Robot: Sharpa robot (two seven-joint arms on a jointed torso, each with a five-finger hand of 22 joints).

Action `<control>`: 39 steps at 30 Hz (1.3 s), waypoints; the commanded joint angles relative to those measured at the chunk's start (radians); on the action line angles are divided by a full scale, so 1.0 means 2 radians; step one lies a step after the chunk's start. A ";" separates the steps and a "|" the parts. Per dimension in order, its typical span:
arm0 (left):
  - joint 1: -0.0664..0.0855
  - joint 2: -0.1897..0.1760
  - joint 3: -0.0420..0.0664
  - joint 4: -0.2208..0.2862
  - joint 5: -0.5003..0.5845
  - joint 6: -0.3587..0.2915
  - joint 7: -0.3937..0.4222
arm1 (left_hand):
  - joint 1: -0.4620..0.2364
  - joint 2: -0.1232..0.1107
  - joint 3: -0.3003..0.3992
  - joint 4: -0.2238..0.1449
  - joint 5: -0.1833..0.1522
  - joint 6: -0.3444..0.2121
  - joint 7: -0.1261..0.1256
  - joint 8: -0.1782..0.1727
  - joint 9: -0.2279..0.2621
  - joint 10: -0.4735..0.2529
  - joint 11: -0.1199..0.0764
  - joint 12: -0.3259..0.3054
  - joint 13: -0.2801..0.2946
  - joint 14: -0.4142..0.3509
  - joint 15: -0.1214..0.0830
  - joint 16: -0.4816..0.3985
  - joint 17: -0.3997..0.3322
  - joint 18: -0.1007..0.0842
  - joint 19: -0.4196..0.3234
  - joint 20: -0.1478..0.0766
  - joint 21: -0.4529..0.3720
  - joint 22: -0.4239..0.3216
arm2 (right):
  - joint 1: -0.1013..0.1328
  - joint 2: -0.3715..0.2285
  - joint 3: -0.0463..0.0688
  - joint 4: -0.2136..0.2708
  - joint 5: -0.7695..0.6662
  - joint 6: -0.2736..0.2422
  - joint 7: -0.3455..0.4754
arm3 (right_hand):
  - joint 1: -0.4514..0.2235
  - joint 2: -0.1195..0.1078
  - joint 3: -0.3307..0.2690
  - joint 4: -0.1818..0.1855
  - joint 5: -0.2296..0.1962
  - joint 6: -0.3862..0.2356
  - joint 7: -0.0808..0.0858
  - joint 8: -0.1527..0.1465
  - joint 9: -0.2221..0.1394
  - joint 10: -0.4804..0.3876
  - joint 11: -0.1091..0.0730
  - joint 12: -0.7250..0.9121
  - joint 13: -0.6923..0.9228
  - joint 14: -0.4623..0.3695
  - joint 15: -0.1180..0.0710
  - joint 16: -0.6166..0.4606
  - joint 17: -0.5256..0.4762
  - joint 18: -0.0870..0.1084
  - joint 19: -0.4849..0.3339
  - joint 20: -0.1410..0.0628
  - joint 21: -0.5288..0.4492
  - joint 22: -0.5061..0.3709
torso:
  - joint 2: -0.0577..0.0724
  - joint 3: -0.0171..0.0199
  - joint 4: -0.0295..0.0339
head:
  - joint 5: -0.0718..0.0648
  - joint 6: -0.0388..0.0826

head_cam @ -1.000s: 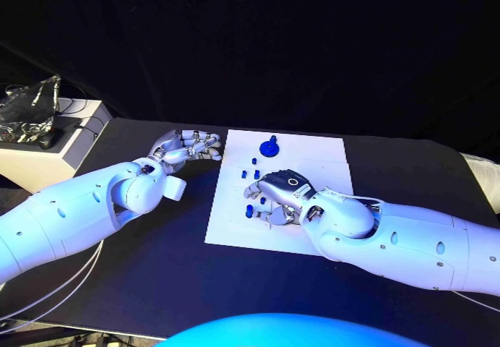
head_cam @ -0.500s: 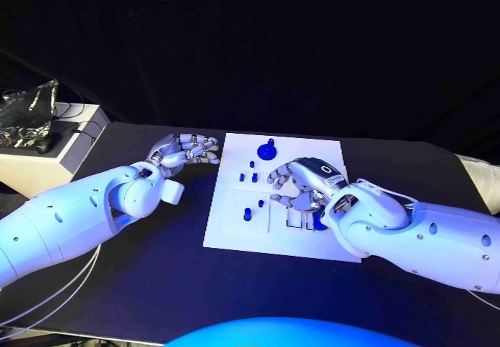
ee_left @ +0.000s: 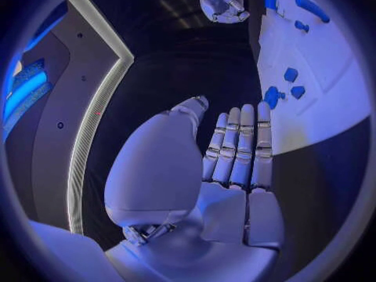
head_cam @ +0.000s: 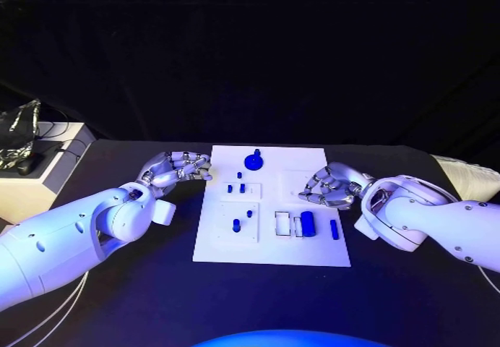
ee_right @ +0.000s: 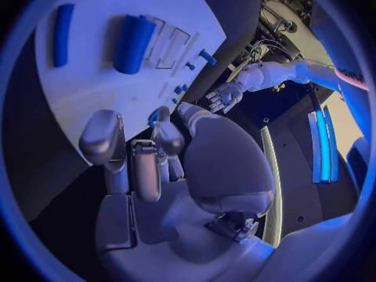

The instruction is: Assemble the parts on the task board

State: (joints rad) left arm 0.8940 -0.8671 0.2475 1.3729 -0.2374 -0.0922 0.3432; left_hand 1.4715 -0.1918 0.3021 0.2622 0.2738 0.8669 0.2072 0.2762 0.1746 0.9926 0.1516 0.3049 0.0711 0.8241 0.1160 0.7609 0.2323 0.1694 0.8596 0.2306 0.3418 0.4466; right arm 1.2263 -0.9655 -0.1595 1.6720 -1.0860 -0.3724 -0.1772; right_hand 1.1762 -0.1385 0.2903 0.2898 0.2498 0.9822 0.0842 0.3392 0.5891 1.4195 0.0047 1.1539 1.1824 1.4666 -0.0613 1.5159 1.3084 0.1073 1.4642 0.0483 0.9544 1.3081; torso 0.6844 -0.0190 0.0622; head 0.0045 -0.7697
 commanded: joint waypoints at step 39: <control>-0.017 -0.008 0.001 0.027 -0.009 -0.007 0.007 | -0.021 -0.002 -0.017 0.013 -0.001 -0.003 0.003 0.001 -0.003 -0.002 0.004 -0.007 -0.001 0.003 0.001 -0.004 0.005 0.005 0.009 0.001 -0.010 -0.004 | 0.000 0.022 -0.009 0.012 0.034 0.092 -0.227 | -0.083 0.001 -0.088 0.002 0.054 -0.025 -0.004 0.037 0.081 0.049 -0.002 0.154 0.153 0.052 -0.001 0.027 0.131 -0.024 0.025 -0.004 0.112 0.085 | -0.007 0.0045 -0.0095 | -0.022 -0.017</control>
State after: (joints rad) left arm 0.8623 -0.8862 0.2477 1.4262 -0.2533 -0.1147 0.3580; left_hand 1.4394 -0.1921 0.2717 0.2870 0.2738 0.8646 0.2095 0.2804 0.1689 0.9882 0.1558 0.2933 0.0696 0.8240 0.1161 0.7570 0.2417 0.1692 0.8702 0.2341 0.3262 0.4387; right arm 1.2274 -0.9287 -0.1764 1.7003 -1.0086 -0.1990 -0.6188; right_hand 1.0204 -0.1349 0.1181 0.2945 0.3599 0.9401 0.0743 0.4082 0.7510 1.4629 -0.0001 1.4625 1.3077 1.4667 -0.0609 1.5672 1.3080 0.0764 1.4678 0.0448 1.1821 1.3077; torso 0.6706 -0.0103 0.0434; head -0.0399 -0.8031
